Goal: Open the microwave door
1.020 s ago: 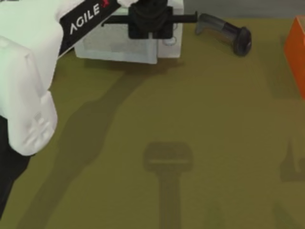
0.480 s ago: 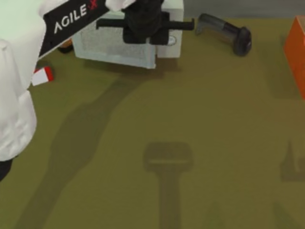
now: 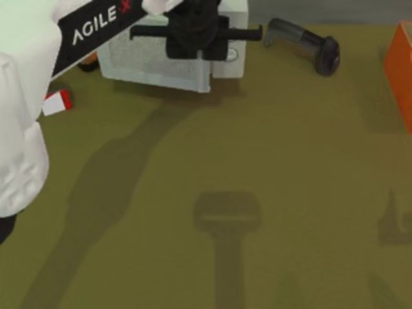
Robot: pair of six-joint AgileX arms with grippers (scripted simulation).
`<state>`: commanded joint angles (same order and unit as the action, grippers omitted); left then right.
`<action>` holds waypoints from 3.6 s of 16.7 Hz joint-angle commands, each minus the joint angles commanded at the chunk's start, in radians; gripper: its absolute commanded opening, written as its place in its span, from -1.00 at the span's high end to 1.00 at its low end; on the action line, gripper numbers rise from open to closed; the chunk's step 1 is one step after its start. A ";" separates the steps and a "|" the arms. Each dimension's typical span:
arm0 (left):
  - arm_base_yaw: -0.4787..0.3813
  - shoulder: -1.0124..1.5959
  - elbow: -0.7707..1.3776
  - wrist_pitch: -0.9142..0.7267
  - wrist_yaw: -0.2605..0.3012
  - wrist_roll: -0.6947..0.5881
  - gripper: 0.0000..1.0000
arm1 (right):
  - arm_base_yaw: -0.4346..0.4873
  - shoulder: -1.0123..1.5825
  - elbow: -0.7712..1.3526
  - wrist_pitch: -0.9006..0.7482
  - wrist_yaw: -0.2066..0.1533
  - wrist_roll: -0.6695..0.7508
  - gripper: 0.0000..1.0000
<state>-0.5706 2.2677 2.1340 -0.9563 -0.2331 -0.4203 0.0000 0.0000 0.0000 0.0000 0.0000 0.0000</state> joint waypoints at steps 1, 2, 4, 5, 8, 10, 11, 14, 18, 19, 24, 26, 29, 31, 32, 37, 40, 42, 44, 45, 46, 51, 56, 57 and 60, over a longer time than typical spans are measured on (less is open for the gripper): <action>0.000 0.000 0.000 0.000 0.000 0.000 1.00 | 0.000 0.000 0.000 0.000 0.000 0.000 -1.00; 0.000 0.000 0.000 0.000 0.000 0.000 1.00 | 0.000 0.000 0.000 0.000 0.000 0.000 -1.00; 0.000 0.000 0.000 0.000 0.000 0.000 1.00 | 0.000 0.000 0.000 0.000 0.000 0.000 -1.00; 0.000 0.000 0.000 0.000 0.000 0.000 1.00 | 0.000 0.000 0.000 0.000 0.000 0.000 -1.00; 0.000 0.000 0.000 0.000 0.000 0.000 1.00 | 0.000 0.000 0.000 0.000 0.000 0.000 -1.00; 0.000 0.000 0.000 0.000 0.000 0.000 1.00 | 0.000 0.000 0.000 0.000 0.000 0.000 -1.00; 0.000 0.000 0.000 0.000 0.000 0.000 1.00 | 0.000 0.000 0.000 0.000 0.000 0.000 -1.00; 0.000 0.000 0.000 0.000 0.000 0.000 1.00 | 0.000 0.000 0.000 0.000 0.000 0.000 -1.00; -0.003 -0.022 -0.043 0.021 0.013 0.022 1.00 | 0.000 0.000 0.000 0.000 0.000 0.000 -1.00; 0.000 -0.039 -0.071 0.034 0.020 0.038 1.00 | 0.000 0.000 0.000 0.000 0.000 0.000 -1.00; 0.013 -0.113 -0.186 0.095 0.054 0.105 1.00 | 0.000 0.000 0.000 0.000 0.000 0.000 -1.00; 0.014 -0.113 -0.187 0.095 0.054 0.106 1.00 | 0.000 0.000 0.000 0.000 0.000 0.000 -1.00; 0.014 -0.113 -0.187 0.095 0.054 0.106 1.00 | 0.000 0.000 0.000 0.000 0.000 0.000 -1.00; 0.014 -0.113 -0.187 0.095 0.054 0.106 1.00 | 0.000 0.000 0.000 0.000 0.000 0.000 -1.00; 0.014 -0.113 -0.187 0.095 0.054 0.106 1.00 | 0.000 0.000 0.000 0.000 0.000 0.000 -1.00; 0.014 -0.113 -0.187 0.095 0.054 0.106 1.00 | 0.000 0.000 0.000 0.000 0.000 0.000 -1.00; 0.014 -0.113 -0.187 0.095 0.054 0.106 1.00 | 0.000 0.000 0.000 0.000 0.000 0.000 -1.00; 0.014 -0.113 -0.187 0.095 0.054 0.106 1.00 | 0.000 0.000 0.000 0.000 0.000 0.000 -1.00; 0.014 -0.113 -0.187 0.095 0.054 0.106 1.00 | 0.000 0.000 0.000 0.000 0.000 0.000 -1.00; 0.014 -0.113 -0.187 0.095 0.054 0.106 1.00 | 0.000 0.000 0.000 0.000 0.000 0.000 -1.00; 0.014 -0.113 -0.187 0.095 0.054 0.106 1.00 | 0.000 0.000 0.000 0.000 0.000 0.000 -1.00; 0.009 -0.120 -0.207 0.102 0.064 0.115 1.00 | 0.000 0.000 0.000 0.000 0.000 0.000 -1.00; 0.031 -0.199 -0.320 0.157 0.107 0.203 1.00 | 0.000 0.000 0.000 0.000 0.000 0.000 -1.00; 0.033 -0.209 -0.335 0.164 0.114 0.215 1.00 | 0.000 0.000 0.000 0.000 0.000 0.000 -1.00; 0.035 -0.213 -0.342 0.167 0.117 0.220 1.00 | 0.000 0.000 0.000 0.000 0.000 0.000 -1.00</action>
<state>-0.5360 2.0547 1.7923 -0.7889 -0.1164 -0.1999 0.0000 0.0000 0.0000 0.0000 0.0000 0.0000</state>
